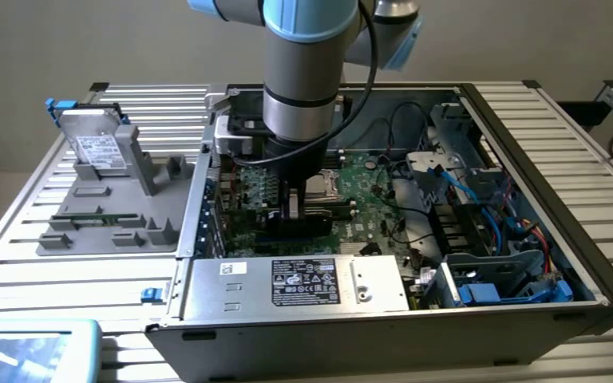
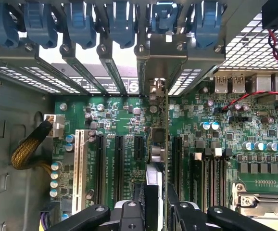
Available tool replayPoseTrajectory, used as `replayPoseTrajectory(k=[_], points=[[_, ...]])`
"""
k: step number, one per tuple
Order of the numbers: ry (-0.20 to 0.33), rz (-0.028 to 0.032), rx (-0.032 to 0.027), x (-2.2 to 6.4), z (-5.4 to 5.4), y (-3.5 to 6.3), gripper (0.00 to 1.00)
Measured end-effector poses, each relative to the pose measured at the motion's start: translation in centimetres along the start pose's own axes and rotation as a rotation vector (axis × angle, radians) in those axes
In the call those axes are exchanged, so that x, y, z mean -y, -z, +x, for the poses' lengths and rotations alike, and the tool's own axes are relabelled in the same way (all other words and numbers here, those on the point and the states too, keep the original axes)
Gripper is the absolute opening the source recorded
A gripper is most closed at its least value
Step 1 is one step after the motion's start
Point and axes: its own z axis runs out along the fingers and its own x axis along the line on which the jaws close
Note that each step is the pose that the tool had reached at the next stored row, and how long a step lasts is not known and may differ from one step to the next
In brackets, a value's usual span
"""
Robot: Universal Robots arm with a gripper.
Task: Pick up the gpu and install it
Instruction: 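Insert the gpu into the slot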
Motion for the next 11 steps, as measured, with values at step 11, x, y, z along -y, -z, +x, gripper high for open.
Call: replayPoseTrajectory(k=[11], points=[[0.001, -0.0005, 0.0055, 0.0, 0.07, 0.0, 0.29]])
